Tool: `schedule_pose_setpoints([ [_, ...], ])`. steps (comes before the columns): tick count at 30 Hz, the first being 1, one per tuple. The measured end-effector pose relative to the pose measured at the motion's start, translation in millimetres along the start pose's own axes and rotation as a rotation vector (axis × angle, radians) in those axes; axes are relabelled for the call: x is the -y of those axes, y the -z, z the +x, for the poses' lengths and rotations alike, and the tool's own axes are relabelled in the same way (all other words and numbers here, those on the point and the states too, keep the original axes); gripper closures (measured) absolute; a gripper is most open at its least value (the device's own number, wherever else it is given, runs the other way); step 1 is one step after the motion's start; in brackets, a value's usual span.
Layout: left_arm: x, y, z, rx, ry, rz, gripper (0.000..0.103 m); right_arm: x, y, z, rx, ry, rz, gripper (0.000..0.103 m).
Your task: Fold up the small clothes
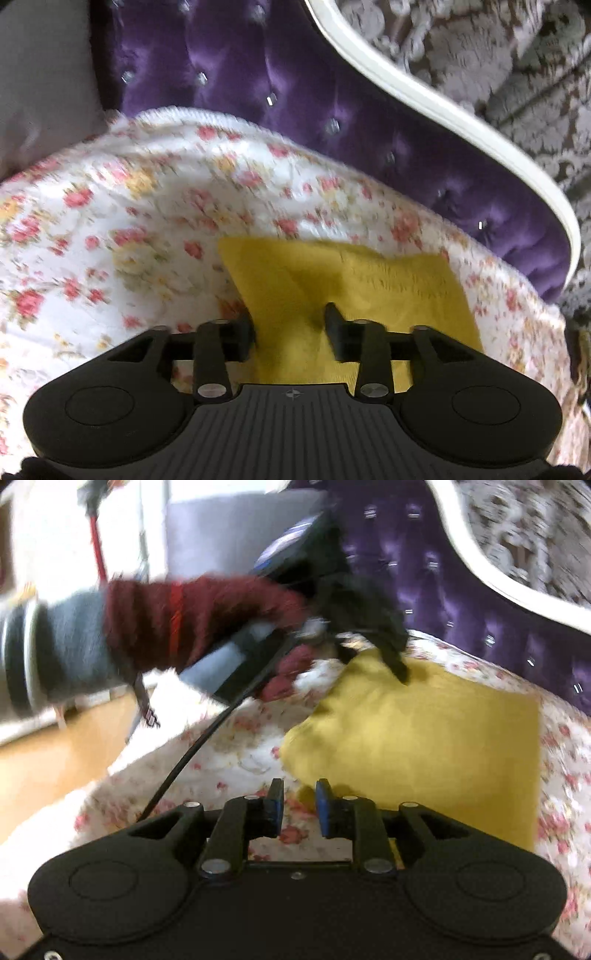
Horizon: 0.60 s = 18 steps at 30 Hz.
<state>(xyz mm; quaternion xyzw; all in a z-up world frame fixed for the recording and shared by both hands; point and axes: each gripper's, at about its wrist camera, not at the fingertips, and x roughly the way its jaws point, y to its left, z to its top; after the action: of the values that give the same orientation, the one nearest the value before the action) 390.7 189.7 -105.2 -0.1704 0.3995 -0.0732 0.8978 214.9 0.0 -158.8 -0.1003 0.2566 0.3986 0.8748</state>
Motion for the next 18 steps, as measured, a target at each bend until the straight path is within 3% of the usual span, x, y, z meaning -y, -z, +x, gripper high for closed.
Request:
schedule_pose_setpoints([
  [3,-5.6,-0.2,-18.3,0.036,0.008,-0.017,0.04,33.3,-3.7,-21.7,0.047,0.007,0.13,0.052],
  [6,-12.4,7.1,-36.9,0.051,0.009,-0.032,0.035,66.4,-4.8,-39.1,0.085,0.05,0.218,0.05],
  [10,-17.1,32.5,-54.7,0.023,0.029,-0.04,0.029,100.5,-4.2,-50.6,0.098,0.101,0.293,0.034],
  [11,-18.0,41.4,-58.7,0.014,0.043,-0.044,0.029,107.9,-4.0,-52.2,0.101,0.097,0.315,0.033],
  [13,-14.4,58.6,-66.3,-0.001,0.074,-0.055,0.027,119.8,-2.7,-52.3,0.097,0.086,0.354,0.021],
  [15,-7.8,73.2,-72.9,-0.02,0.109,-0.06,0.015,131.1,-1.8,-50.2,0.095,0.073,0.381,0.012],
  [18,2.6,92.2,-76.8,-0.05,0.147,-0.06,0.007,143.2,-1.9,-46.1,0.097,0.046,0.415,0.0],
])
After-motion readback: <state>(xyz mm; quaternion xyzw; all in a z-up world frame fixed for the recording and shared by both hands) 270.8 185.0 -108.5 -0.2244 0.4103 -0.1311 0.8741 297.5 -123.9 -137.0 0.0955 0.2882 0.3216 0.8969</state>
